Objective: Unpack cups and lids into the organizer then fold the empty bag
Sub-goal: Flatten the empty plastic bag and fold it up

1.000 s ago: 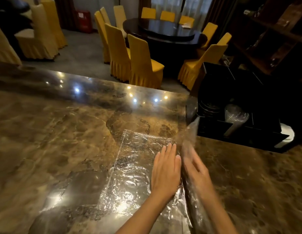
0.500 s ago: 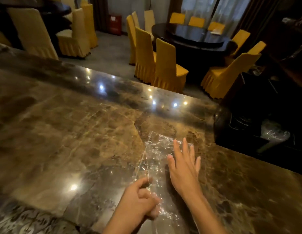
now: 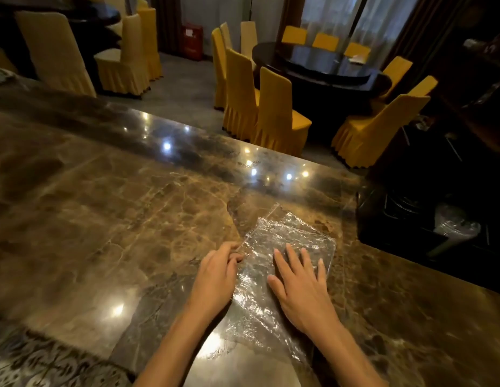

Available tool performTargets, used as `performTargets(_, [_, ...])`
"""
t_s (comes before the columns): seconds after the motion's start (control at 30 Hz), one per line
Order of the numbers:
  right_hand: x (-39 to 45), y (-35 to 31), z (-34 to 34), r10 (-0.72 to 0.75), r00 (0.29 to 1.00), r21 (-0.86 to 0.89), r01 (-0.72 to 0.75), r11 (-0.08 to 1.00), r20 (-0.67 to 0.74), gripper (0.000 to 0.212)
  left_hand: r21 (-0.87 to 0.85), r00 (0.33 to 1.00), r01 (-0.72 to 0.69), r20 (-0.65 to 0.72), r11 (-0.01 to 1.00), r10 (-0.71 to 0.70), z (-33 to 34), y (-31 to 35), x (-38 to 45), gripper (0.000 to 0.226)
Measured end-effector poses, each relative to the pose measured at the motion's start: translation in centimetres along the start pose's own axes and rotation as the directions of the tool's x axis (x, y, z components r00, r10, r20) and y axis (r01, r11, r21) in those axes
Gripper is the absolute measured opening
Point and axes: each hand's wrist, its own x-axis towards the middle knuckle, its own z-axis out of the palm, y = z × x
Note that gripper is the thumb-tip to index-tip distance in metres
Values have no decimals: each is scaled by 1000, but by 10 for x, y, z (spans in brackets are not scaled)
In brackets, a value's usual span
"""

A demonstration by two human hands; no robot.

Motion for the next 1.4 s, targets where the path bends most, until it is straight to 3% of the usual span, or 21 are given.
performTargets(0.17, [-1,-16,8,-265,961,-6,266,964,79,68,-17,993,-113,36,993,114,-4,-8,-11,33])
performTargets(0.33, [6,-11,17,-173,982,-57,178,982,78,67,203,955,-296,30,933,296,-9,-18,-34,37])
performTargets(0.4, [11,-11,19,-147,986,-45,150,988,78,67,238,956,-288,14,928,293,-10,-22,-41,40])
performTargets(0.63, [36,-18,14,-79,995,-11,80,997,59,67,192,983,-181,22,965,180,-11,-29,-47,40])
performTargets(0.87, [57,-30,13,-101,994,-12,101,995,47,67,167,980,-200,19,966,199,-13,-29,-44,43])
performTargets(1.0, [66,-35,16,-119,992,-20,120,993,41,68,150,946,-326,46,933,322,-19,-28,-37,44])
performTargets(1.27, [77,-43,19,-142,990,-4,142,990,14,72,101,974,-222,-14,970,225,-14,-33,-32,57])
performTargets(1.4, [79,-45,23,-157,988,-19,157,987,0,71,170,955,-283,-44,944,295,-12,-26,-33,57])
